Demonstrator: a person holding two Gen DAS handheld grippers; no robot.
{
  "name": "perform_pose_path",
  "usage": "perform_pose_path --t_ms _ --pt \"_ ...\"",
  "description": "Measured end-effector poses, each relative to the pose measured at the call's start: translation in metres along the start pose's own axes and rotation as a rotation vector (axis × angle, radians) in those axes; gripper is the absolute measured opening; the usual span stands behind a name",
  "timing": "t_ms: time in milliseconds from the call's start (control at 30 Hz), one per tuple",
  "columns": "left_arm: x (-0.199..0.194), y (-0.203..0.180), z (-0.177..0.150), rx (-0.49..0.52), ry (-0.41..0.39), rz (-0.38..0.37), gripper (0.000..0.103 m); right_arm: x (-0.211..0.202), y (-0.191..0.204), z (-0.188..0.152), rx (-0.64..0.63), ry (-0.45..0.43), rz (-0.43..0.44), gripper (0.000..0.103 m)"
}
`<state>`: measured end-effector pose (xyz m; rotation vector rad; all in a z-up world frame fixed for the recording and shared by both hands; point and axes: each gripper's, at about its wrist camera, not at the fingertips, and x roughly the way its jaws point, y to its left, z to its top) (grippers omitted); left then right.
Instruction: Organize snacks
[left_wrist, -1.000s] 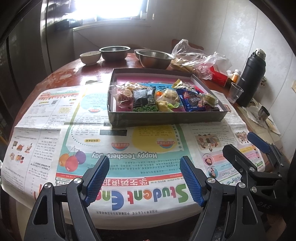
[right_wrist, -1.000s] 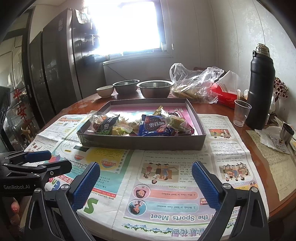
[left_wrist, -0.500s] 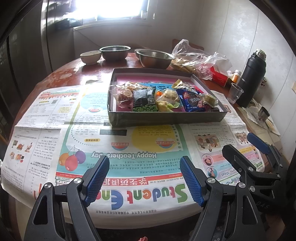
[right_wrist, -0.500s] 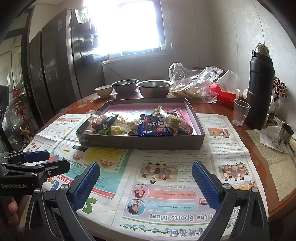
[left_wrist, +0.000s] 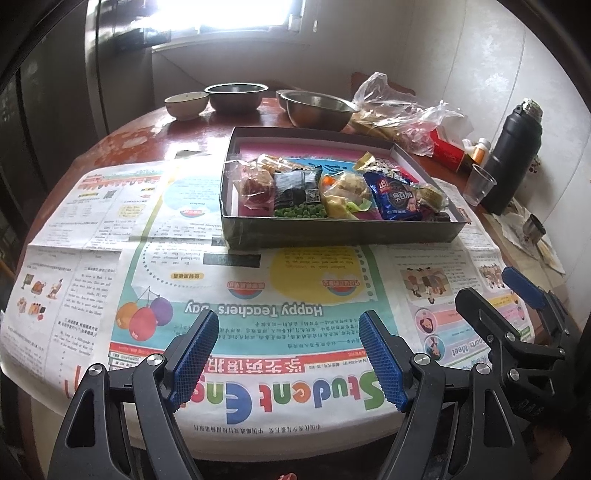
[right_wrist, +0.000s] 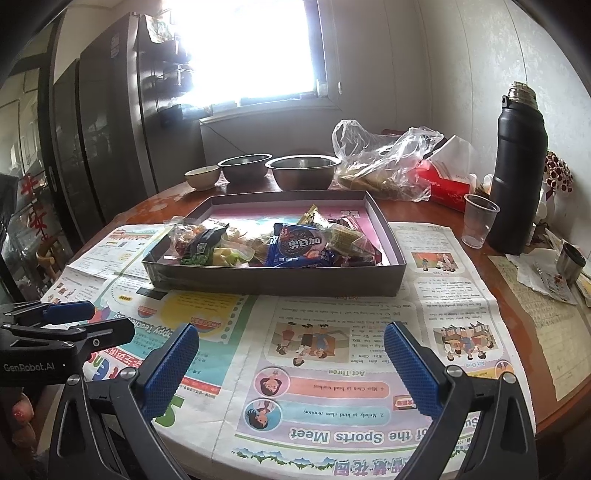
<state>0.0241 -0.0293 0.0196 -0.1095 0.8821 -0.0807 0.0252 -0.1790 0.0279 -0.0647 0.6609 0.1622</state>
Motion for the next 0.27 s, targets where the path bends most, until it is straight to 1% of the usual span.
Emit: perform_pose_path --t_ms 67,133,233,267 --pt "0.003 0.003 0.002 -0.012 -0.006 0.001 0.08 0.003 -0.002 0.001 0.002 0.004 -0.005 0.101" --pt "0.006 0.008 0.004 -0.022 -0.01 0.027 0.08 0.008 -0.006 0.002 0.007 0.014 -0.005 0.101" --pt "0.012 0.023 0.013 -0.04 -0.032 0.126 0.08 0.015 -0.019 0.008 0.025 0.03 -0.02 0.101" --pt "0.016 0.034 0.018 -0.065 -0.029 0.148 0.08 0.018 -0.027 0.013 0.027 0.034 -0.032 0.101"
